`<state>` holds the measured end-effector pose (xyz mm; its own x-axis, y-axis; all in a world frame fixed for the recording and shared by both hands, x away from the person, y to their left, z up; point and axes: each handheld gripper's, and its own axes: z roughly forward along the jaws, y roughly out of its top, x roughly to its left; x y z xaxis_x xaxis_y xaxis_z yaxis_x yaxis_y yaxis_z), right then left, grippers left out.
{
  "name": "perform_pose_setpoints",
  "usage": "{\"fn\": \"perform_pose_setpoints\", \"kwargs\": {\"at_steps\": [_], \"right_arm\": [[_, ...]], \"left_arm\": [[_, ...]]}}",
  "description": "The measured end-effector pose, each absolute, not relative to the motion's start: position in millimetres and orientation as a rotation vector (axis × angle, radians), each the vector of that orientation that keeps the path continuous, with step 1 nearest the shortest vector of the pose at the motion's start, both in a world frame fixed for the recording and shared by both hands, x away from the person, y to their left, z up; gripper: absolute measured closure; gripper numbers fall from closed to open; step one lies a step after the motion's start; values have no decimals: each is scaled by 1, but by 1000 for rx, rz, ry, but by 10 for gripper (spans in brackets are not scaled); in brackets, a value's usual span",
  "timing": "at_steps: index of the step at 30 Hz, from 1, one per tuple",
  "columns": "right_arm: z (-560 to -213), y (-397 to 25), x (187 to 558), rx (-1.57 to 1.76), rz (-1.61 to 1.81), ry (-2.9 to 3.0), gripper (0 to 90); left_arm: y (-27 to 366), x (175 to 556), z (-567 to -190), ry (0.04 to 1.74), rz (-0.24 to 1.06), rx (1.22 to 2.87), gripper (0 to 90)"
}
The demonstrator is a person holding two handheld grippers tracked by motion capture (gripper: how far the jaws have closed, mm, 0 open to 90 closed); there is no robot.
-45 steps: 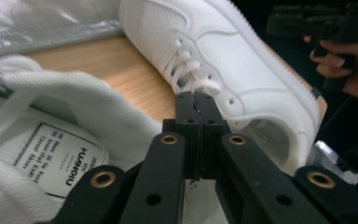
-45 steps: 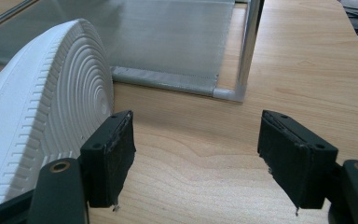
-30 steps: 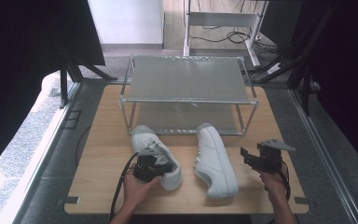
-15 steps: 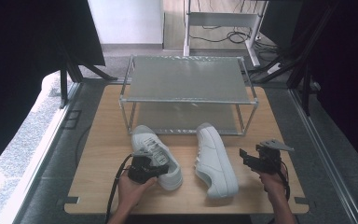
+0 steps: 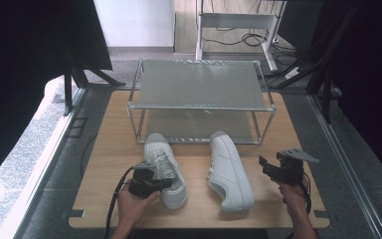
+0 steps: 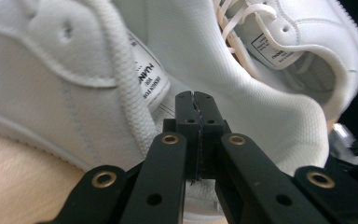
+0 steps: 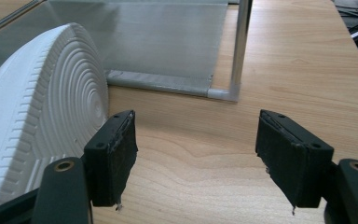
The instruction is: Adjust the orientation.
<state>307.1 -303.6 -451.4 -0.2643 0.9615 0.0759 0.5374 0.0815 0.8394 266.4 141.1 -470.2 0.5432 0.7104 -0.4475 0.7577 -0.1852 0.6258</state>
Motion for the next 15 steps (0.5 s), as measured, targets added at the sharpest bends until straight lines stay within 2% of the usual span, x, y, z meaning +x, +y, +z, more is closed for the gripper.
{"fn": "perform_pose_setpoints", "kwargs": {"at_steps": [6, 15], "right_arm": [[-452, -306, 308, 1487, 1079, 1849, 296], [-454, -303, 308, 1479, 1070, 1848, 297]], "left_arm": [[174, 255, -471, 1229, -60, 1901, 900], [201, 258, -472, 1243, -71, 1859, 900]]}}
